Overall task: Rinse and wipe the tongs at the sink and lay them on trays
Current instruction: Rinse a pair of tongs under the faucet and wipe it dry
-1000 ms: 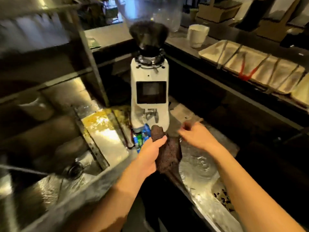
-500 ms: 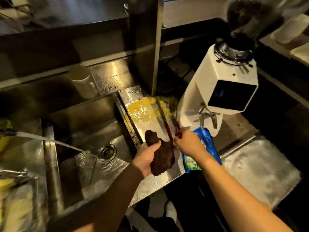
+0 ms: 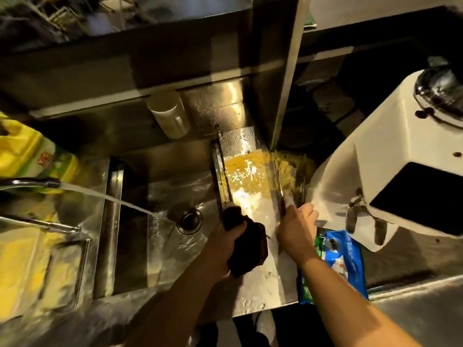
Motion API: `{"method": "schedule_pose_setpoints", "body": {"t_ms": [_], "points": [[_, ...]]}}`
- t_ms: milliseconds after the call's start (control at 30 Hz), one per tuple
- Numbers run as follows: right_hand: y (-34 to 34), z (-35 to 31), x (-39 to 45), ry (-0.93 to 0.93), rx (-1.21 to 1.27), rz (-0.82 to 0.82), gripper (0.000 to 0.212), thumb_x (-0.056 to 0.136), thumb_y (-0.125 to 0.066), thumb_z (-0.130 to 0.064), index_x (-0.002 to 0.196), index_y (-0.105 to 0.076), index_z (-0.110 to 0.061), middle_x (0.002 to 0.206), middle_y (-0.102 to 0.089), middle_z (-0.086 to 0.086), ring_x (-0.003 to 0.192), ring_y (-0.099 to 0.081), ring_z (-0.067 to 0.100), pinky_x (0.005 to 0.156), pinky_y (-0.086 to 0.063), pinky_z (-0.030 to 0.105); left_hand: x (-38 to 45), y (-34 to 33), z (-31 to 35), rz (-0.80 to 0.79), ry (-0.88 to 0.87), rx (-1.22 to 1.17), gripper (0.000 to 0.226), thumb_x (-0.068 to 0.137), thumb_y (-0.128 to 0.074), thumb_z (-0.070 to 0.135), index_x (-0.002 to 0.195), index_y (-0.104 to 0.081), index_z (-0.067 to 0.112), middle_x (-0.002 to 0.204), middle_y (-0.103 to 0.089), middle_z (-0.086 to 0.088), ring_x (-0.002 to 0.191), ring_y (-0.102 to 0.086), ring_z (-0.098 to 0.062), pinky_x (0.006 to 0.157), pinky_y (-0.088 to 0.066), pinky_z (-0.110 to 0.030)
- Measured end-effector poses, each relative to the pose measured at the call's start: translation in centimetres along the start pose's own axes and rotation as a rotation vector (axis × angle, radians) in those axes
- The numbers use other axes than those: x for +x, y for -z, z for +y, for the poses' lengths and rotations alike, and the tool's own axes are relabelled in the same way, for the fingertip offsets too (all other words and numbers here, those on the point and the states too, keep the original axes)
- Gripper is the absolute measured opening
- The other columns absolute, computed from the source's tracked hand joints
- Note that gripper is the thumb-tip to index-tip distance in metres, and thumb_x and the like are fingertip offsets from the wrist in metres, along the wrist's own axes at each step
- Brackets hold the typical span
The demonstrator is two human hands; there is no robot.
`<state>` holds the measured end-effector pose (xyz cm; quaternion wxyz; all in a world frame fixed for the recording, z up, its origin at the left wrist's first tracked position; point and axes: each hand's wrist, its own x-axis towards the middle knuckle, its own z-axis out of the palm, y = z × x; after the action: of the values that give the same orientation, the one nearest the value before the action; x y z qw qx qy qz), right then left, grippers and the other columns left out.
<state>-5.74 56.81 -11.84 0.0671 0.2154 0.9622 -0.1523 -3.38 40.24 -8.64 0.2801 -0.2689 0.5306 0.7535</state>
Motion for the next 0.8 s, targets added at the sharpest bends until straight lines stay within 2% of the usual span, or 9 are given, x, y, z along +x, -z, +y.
{"method": "schedule_pose_setpoints", "body": {"t_ms": [67, 133, 267, 367, 433, 533, 633, 733, 800], "points": [[0.6, -1.0, -0.5, 0.007, 0.121, 0.027, 0.025, 0.089, -0.057, -0.015, 0.110, -0.056, -0.001, 0.124, -0.041, 0.022, 0.113, -0.040, 0.040, 0.088, -0.043, 0.045, -0.2, 0.9, 0.9, 0.016, -0.025, 0.029, 0.026, 0.097, -0.058, 0.012, 0.119, -0.057, -0.002, 0.114, -0.062, -0.027, 0.104, -0.061, -0.044, 0.098, -0.047, -0.063], [1.1, -2.1, -0.9, 0.008, 0.198, 0.007, 0.032, 0.089, -0.060, -0.022, 0.111, -0.056, 0.001, 0.126, -0.044, 0.027, 0.117, -0.037, 0.042, 0.093, -0.042, 0.048, -0.4, 1.7, 2.0, 0.062, -0.065, 0.099, 0.019, 0.094, -0.064, 0.020, 0.112, -0.062, 0.014, 0.108, -0.070, -0.011, 0.096, -0.069, -0.030, 0.083, -0.059, -0.047], [2.0, -5.3, -3.0, 0.102, 0.334, -0.002, 0.032, 0.085, -0.071, -0.025, 0.094, -0.063, 0.005, 0.095, -0.059, 0.036, 0.099, -0.053, 0.043, 0.077, -0.041, 0.040, -1.5, 5.5, 4.2, 0.078, -0.057, -0.064, 0.029, 0.096, -0.059, 0.012, 0.124, -0.058, 0.004, 0.112, -0.066, -0.024, 0.101, -0.067, -0.040, 0.086, -0.056, -0.051], [2.9, -8.9, -4.9, 0.113, 0.561, -0.288, 0.028, 0.085, -0.073, -0.033, 0.085, -0.057, -0.010, 0.082, -0.064, 0.016, 0.073, -0.061, 0.031, 0.057, -0.042, 0.033, -2.8, 9.7, 6.0, 0.135, -0.092, -0.161, 0.022, 0.095, -0.058, 0.013, 0.116, -0.060, 0.007, 0.098, -0.070, -0.018, 0.084, -0.071, -0.033, 0.067, -0.057, -0.038], [3.2, -11.6, -6.1, 0.092, 0.722, -0.440, 0.014, 0.089, -0.069, -0.023, 0.091, -0.057, -0.016, 0.082, -0.067, 0.011, 0.069, -0.064, 0.026, 0.058, -0.050, 0.037, -3.6, 12.2, 7.2, 0.132, -0.119, -0.236, 0.014, 0.098, -0.055, 0.013, 0.106, -0.063, 0.006, 0.081, -0.073, -0.013, 0.069, -0.073, -0.026, 0.059, -0.057, -0.032], [3.4, -15.9, -8.3, 0.061, 0.941, -0.606, 0.020, 0.086, -0.062, -0.002, 0.099, -0.059, -0.016, 0.072, -0.068, 0.010, 0.058, -0.064, 0.024, 0.047, -0.049, 0.031, -4.6, 16.5, 8.6, 0.128, -0.184, -0.313, 0.023, 0.102, -0.045, 0.014, 0.087, -0.063, 0.010, 0.065, -0.068, -0.007, 0.058, -0.068, -0.019, 0.062, -0.052, -0.032], [3.4, -19.1, -10.4, 0.103, 0.944, -0.684, 0.032, 0.077, -0.064, -0.007, 0.103, -0.057, -0.024, 0.067, -0.065, 0.004, 0.051, -0.057, 0.018, 0.040, -0.038, 0.025, -5.9, 19.6, 9.6, 0.059, -0.257, -0.362, 0.045, 0.103, -0.037, 0.015, 0.068, -0.065, 0.009, 0.063, -0.063, -0.008, 0.060, -0.066, -0.019, 0.070, -0.053, -0.034], [3.2, -21.8, -12.3, 0.084, 0.952, -0.810, 0.042, 0.069, -0.059, -0.008, 0.108, -0.057, -0.024, 0.061, -0.060, 0.006, 0.044, -0.050, 0.016, 0.037, -0.034, 0.021, -6.5, 22.1, 10.7, 0.078, -0.254, -0.423, 0.038, 0.104, -0.037, 0.027, 0.082, -0.057, 0.003, 0.066, -0.066, -0.014, 0.060, -0.069, -0.023, 0.066, -0.058, -0.034], [2.8, -23.2, -13.7, 0.072, 0.934, -0.875, 0.040, 0.060, -0.054, -0.011, 0.100, -0.059, -0.013, 0.052, -0.054, 0.004, 0.036, -0.042, 0.014, 0.035, -0.030, 0.020, -6.2, 23.4, 11.7, 0.079, -0.231, -0.474, 0.040, 0.105, -0.037, 0.036, 0.093, -0.061, 0.006, 0.078, -0.072, -0.014, 0.070, -0.073, -0.024, 0.075, -0.056, -0.039]]}}
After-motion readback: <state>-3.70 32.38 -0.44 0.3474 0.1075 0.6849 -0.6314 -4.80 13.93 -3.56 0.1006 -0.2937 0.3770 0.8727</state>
